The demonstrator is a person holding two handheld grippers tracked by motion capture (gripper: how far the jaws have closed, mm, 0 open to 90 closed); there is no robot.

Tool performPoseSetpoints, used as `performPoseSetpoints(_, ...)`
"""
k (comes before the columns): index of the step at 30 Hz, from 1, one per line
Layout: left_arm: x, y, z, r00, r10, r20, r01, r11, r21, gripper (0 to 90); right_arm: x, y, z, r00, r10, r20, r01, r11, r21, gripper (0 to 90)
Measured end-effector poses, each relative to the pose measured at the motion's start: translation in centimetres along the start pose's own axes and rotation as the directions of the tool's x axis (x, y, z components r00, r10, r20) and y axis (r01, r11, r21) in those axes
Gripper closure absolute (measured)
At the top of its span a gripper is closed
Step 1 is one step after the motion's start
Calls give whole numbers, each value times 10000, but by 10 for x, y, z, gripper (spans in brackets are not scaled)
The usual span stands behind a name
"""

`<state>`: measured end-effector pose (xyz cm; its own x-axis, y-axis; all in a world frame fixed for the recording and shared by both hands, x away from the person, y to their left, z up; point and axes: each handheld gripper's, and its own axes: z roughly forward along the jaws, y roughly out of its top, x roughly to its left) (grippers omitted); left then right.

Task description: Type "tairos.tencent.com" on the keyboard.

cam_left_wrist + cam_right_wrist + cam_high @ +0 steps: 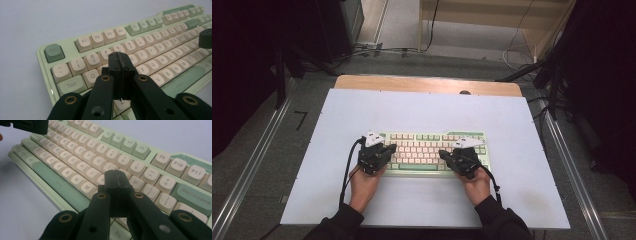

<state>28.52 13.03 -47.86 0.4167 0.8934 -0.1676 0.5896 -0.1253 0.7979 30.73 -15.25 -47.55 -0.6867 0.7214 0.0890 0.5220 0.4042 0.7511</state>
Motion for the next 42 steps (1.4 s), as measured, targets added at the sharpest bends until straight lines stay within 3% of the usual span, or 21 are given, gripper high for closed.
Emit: performPoseSetpoints(42, 0, -1, 0, 10000, 14, 14, -14, 10000, 39, 900, 1, -8, 7, 9997, -229, 129, 219, 9972, 714, 873)
